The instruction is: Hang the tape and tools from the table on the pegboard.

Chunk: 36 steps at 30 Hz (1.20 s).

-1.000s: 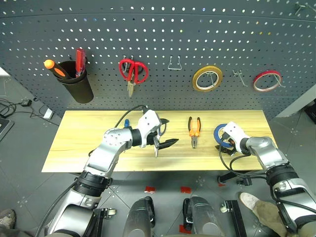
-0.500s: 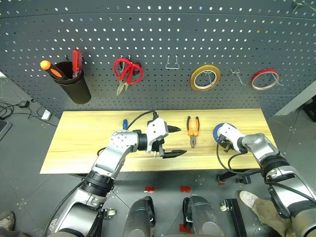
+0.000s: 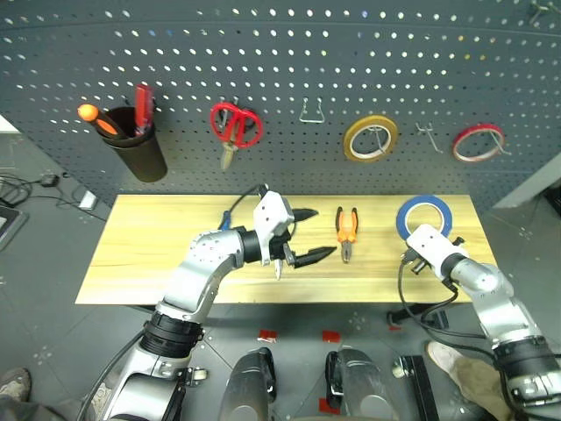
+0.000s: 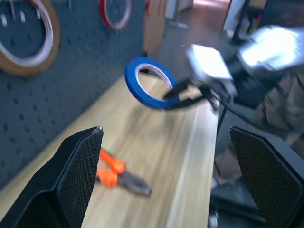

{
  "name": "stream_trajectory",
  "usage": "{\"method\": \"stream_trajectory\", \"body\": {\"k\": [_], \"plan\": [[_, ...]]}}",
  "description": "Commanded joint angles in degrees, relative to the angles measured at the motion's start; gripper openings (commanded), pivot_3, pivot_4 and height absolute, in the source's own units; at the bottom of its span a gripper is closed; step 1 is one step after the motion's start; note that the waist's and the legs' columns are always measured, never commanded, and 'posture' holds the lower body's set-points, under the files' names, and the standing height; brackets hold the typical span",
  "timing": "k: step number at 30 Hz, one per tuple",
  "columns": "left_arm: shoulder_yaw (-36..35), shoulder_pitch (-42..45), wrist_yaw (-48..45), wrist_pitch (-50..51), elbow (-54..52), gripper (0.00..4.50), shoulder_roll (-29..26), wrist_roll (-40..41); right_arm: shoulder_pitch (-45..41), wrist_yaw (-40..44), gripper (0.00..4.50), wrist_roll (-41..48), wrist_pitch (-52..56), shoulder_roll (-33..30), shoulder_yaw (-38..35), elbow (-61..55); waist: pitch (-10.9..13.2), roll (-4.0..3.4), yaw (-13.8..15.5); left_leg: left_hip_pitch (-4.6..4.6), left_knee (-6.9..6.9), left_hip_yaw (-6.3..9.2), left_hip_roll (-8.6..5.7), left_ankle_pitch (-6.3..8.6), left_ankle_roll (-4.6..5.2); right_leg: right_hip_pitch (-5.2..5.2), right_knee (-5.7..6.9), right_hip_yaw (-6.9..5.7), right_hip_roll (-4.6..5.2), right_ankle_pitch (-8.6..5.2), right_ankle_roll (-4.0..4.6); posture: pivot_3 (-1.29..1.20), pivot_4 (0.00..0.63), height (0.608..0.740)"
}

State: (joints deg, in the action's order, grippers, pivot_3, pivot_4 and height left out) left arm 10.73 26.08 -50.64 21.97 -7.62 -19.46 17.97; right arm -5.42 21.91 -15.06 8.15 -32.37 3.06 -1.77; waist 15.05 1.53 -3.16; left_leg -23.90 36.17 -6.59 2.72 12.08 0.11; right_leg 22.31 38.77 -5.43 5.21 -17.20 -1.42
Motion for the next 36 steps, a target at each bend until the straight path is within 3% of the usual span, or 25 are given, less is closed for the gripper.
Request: {"method": "stream_trajectory", "body": {"k": [1, 6, 15, 19, 26, 30, 36], "plan": [[-0.9, 2.5, 1.9, 1.4, -3.8, 4.50, 1.6, 2.0, 3.7, -7.7, 0.67, -2.2, -4.3, 2.0, -4.2, -10.4, 0.0, 0.00, -0.3, 0.00, 0.01, -0.02, 0.00, 0.00, 0.00, 0.01, 0.01, 0.04, 0.00, 0.00, 0.00, -0.22, 0.276, 0.740], [-1.9, 5.9, 3.6, 1.9, -2.9, 4.50, 4.5, 3.9, -1.1, -9.7, 0.67, -0.7, -5.9, 2.5, -6.6, -9.7, 0.1, 0.07, -0.9, 0.04, 0.03, -0.01, -0.04, 0.00, 0.01, 0.01, 0.04, 0.10, -0.01, 0.02, -0.07, -0.23, 0.277, 0.740], [-4.0, 8.5, 5.5, 0.6, 0.8, 4.50, 8.6, 5.4, -21.2, -7.9, 0.67, 1.8, -12.2, 1.4, -5.4, 13.9, 0.1, 0.09, -1.9, 0.04, 0.02, -0.05, -0.05, -0.01, 0.02, 0.01, 0.06, 0.08, -0.04, 0.18, 0.22, -0.23, 0.269, 0.740], [-3.9, 8.2, 5.7, -0.4, 1.7, 4.50, 8.5, 4.5, -24.5, -6.4, 0.67, 2.9, -16.1, 1.9, -4.6, 19.4, 0.1, 0.09, -1.9, 0.03, -0.08, -0.07, -0.04, -0.01, 0.02, 0.01, -0.08, 0.05, -0.04, 0.15, 0.22, -0.21, 0.258, 0.740], [-2.6, 4.2, 3.3, -3.9, 1.6, 4.50, 2.7, 0.8, -17.3, -4.7, 2.89, 4.5, -14.3, 3.2, -4.2, 12.6, 0.1, 0.08, -1.8, 0.00, -0.11, -0.06, -0.04, -0.01, 0.02, 0.00, -0.15, 0.02, -0.02, 0.13, 0.20, -0.21, 0.258, 0.740], [-2.5, 0.4, -0.1, -6.7, 2.2, 4.50, -4.1, -2.1, -10.4, -3.1, 4.33, 6.8, -6.3, 5.9, -4.4, 2.8, 0.1, 0.08, -1.9, 0.03, -0.07, -0.06, -0.03, -0.01, 0.02, 0.00, -0.02, 0.05, -0.01, 0.13, 0.20, -0.22, 0.265, 0.740], [-4.4, -4.8, -4.7, -11.2, 5.6, 4.50, -14.6, -4.9, -6.5, -2.5, 4.49, 12.1, 22.4, 16.2, -0.2, -13.5, 0.1, -0.01, -2.0, 0.10, -0.08, 0.01, 0.08, -0.03, -0.04, 0.06, 0.16, 0.04, -0.05, 0.09, 0.29, -0.21, 0.275, 0.740]]}}
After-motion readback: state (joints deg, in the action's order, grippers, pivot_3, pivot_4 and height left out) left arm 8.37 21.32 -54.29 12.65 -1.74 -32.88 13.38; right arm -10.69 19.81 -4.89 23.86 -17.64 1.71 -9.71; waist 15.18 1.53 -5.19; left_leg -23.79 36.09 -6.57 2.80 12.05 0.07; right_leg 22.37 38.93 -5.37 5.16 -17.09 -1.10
